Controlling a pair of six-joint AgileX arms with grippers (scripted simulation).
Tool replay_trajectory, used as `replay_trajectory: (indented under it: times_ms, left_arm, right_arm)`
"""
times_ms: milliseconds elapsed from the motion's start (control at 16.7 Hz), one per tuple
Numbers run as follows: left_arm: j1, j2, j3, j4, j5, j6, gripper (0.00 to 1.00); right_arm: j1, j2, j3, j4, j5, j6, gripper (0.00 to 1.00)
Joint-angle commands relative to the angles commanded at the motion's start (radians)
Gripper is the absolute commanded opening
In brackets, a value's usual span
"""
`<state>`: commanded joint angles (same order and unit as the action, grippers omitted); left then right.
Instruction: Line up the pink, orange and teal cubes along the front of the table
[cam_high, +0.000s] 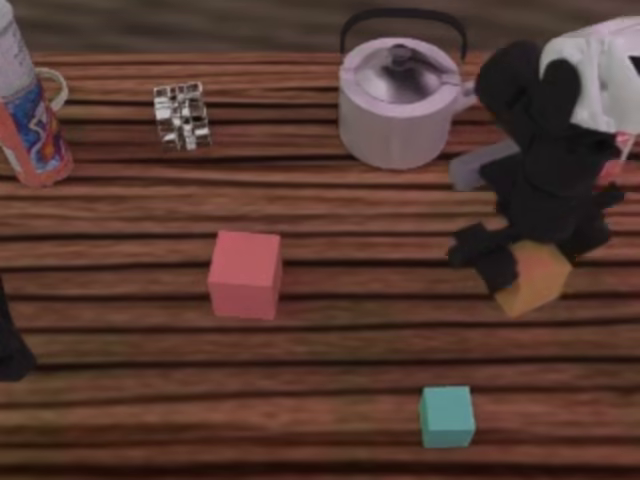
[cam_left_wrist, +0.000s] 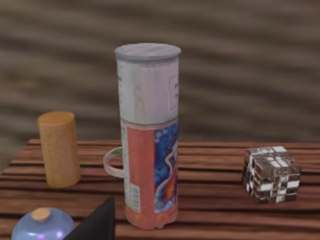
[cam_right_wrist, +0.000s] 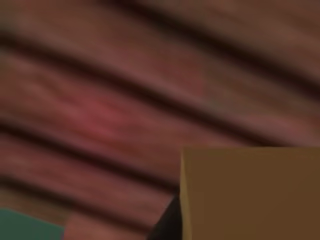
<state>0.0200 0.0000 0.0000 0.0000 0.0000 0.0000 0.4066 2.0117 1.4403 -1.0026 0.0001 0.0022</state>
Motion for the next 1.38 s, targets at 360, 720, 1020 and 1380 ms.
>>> replay_trajectory:
  times_ms: [360,720,1020,1380]
  left_arm:
    - [0.000,0.000,0.000,0.000,0.000,0.000,1.00]
    - [0.000,0.000,0.000,0.000,0.000,0.000,1.00]
    - [0.000,0.000,0.000,0.000,0.000,0.000,1.00]
    - [0.000,0.000,0.000,0.000,0.000,0.000,1.00]
  right_arm:
    - [0.268,-0.004,0.013,-0.038,0.005,0.515,0.00]
    - [0.476,-0.041,0.012,-0.048,0.012,0.875,0.00]
    - [0.503,-0.051,0.010,-0.046,0.014,0.914,0.00]
    - [0.500,-0.006,-0.056,0.066,0.013,0.918,0.00]
